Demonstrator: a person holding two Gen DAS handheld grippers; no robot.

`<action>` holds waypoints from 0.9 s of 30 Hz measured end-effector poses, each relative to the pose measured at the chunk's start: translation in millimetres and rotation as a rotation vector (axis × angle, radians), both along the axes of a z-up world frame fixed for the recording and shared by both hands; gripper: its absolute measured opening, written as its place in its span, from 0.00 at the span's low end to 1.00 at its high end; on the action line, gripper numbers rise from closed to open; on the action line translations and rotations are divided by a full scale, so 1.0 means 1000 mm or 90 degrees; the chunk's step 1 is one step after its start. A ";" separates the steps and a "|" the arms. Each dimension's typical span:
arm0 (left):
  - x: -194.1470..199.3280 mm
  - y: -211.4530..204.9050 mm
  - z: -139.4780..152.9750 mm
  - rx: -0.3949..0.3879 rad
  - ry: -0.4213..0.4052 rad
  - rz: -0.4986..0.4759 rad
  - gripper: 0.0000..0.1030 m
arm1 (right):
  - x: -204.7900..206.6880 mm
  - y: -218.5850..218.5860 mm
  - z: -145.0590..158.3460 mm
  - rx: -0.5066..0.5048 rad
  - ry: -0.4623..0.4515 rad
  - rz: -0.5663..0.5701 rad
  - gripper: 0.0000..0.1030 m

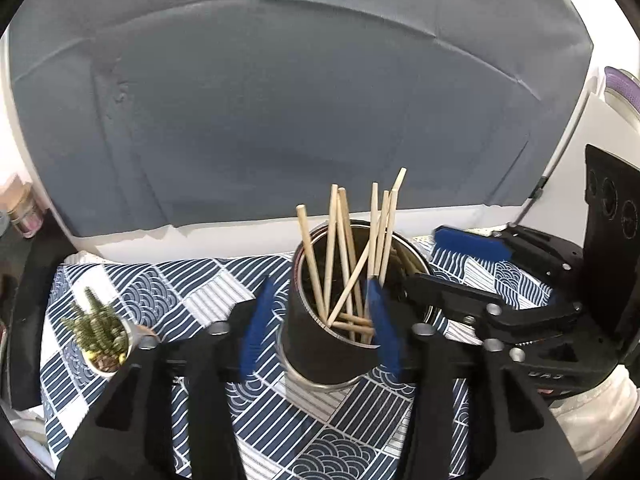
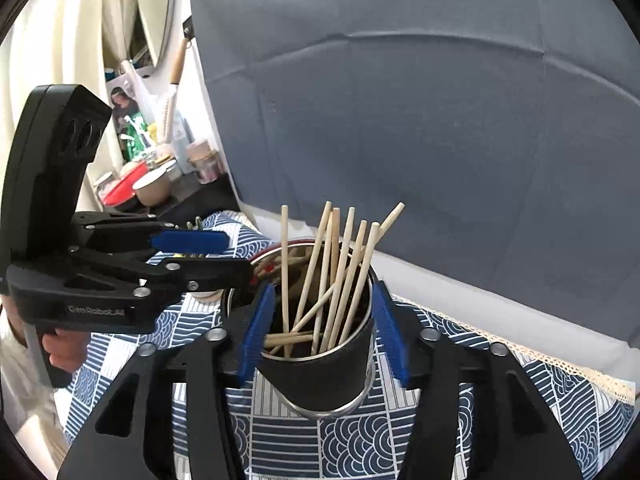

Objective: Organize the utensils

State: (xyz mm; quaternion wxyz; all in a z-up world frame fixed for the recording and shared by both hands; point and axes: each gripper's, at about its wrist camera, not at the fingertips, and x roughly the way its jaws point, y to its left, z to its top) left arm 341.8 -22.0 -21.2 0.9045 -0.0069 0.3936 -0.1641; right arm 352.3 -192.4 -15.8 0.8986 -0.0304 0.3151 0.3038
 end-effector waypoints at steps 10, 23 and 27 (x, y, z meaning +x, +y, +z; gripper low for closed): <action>-0.038 0.008 0.016 0.027 -0.020 0.023 0.88 | -0.028 -0.019 0.016 0.001 -0.004 -0.073 0.85; -0.128 0.039 0.029 0.019 -0.046 0.016 0.94 | -0.140 -0.012 0.040 -0.038 -0.021 -0.160 0.90; -0.162 0.049 0.036 0.027 -0.060 0.011 0.94 | -0.177 -0.011 0.048 -0.008 -0.013 -0.186 0.91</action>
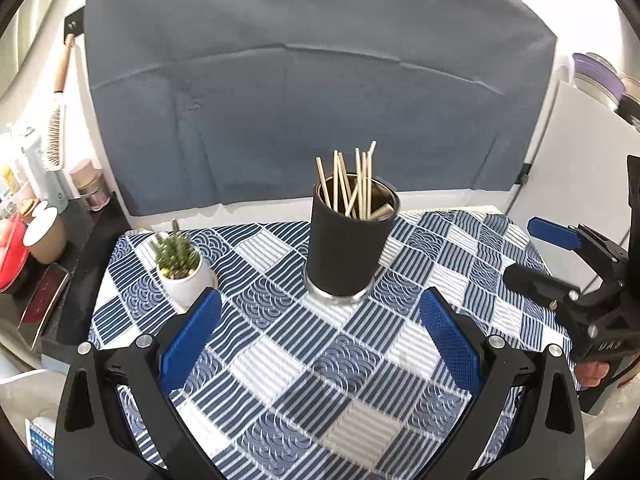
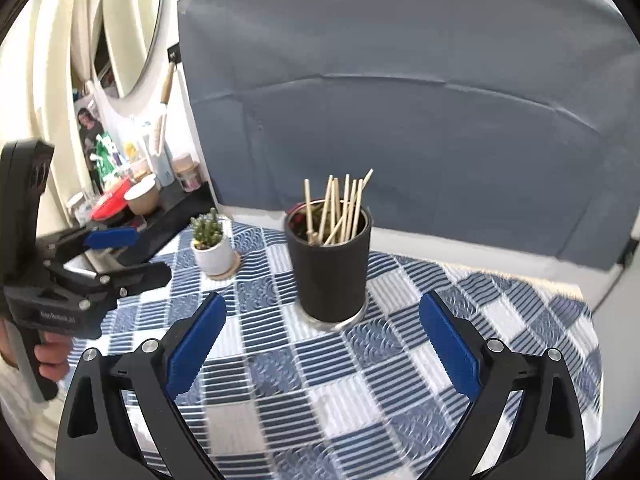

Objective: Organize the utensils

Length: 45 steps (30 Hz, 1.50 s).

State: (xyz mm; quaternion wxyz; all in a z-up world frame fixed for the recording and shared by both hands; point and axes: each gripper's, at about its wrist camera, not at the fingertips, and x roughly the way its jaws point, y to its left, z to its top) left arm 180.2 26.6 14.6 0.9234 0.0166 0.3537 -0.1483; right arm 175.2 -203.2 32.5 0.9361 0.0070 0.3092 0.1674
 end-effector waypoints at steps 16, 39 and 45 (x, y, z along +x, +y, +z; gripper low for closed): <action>-0.147 0.031 0.018 0.061 -0.019 0.033 0.94 | -0.170 0.022 0.029 -0.009 -0.031 -0.060 0.92; -0.239 0.054 0.065 0.075 -0.067 0.115 0.94 | -0.243 0.043 0.057 -0.061 -0.059 -0.066 0.92; -0.240 0.053 0.060 0.065 -0.039 0.120 0.94 | -0.248 0.038 0.059 -0.061 -0.069 -0.091 0.92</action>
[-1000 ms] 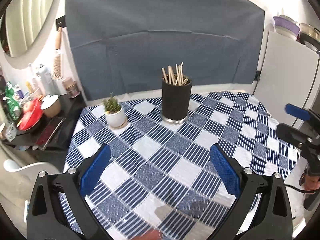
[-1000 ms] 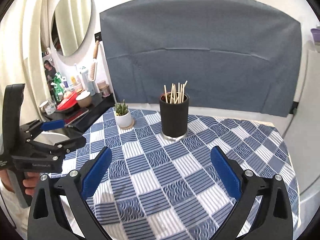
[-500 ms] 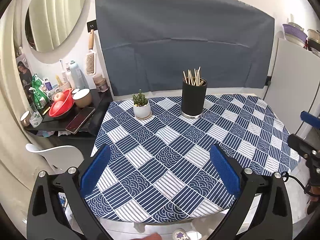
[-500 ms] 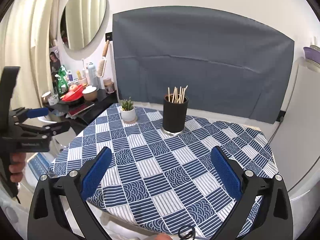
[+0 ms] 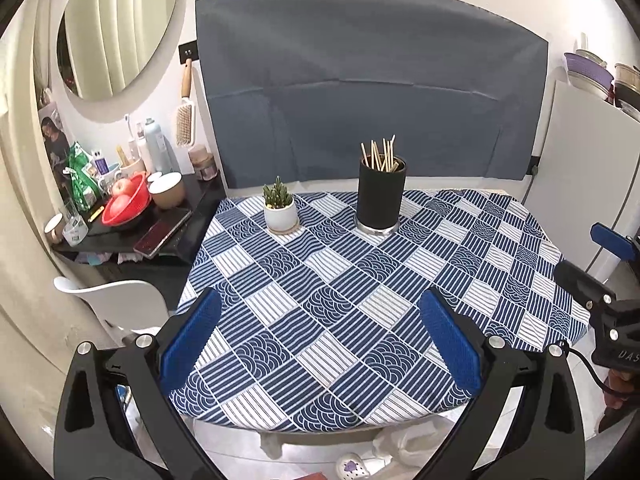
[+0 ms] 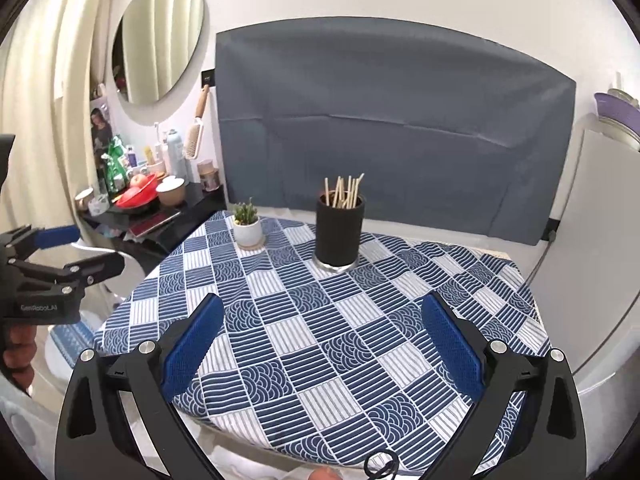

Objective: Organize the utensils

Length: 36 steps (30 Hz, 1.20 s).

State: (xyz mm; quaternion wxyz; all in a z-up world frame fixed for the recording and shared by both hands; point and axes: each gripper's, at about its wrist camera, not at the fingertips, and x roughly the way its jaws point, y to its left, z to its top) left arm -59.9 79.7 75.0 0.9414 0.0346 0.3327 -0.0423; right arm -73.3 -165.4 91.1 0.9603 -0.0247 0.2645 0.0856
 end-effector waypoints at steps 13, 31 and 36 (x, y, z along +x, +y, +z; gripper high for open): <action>-0.006 -0.004 0.002 -0.019 -0.002 -0.008 0.94 | -0.005 -0.004 0.004 0.015 -0.013 0.004 0.92; -0.015 -0.006 0.003 -0.015 -0.003 -0.004 0.94 | -0.011 -0.004 0.003 0.012 -0.019 0.019 0.92; -0.017 -0.005 0.003 -0.016 -0.002 -0.003 0.94 | -0.013 -0.003 0.003 0.008 -0.022 0.020 0.92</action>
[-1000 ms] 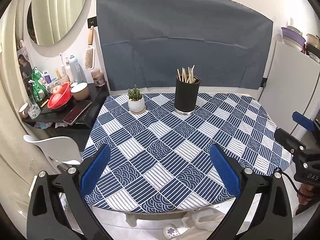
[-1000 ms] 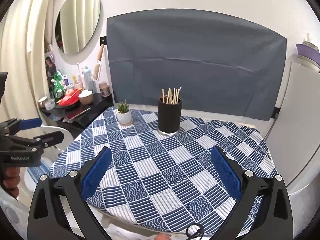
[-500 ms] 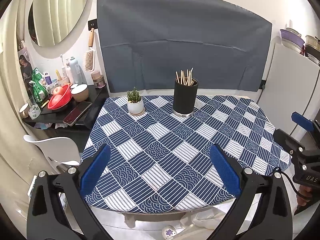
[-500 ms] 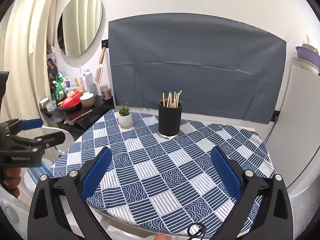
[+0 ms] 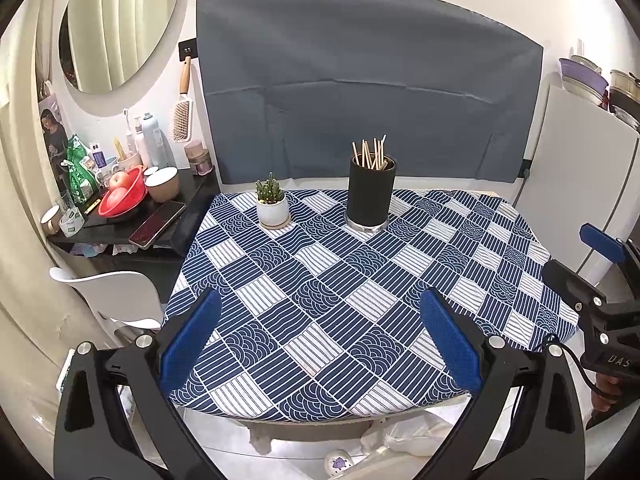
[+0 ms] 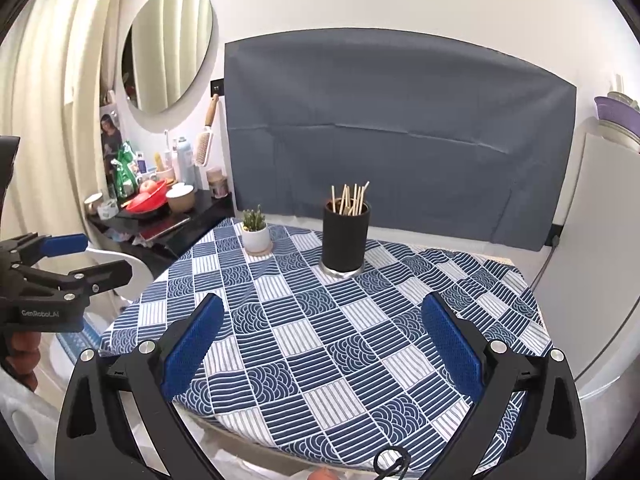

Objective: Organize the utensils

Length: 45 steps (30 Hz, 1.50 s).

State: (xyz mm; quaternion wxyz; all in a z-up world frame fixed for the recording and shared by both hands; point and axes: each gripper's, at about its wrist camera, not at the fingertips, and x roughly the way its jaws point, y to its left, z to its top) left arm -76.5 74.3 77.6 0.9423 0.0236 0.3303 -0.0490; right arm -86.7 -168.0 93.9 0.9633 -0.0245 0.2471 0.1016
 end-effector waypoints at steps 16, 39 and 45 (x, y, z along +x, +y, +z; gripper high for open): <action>-0.002 -0.002 0.003 0.000 -0.004 -0.003 0.94 | -0.002 0.001 0.003 -0.003 -0.007 0.008 0.92; 0.003 -0.003 0.003 -0.002 -0.002 -0.007 0.94 | 0.003 -0.003 0.003 0.000 -0.010 0.002 0.92; 0.003 -0.005 0.000 -0.003 0.001 -0.010 0.94 | 0.004 -0.005 0.001 0.003 -0.008 0.003 0.92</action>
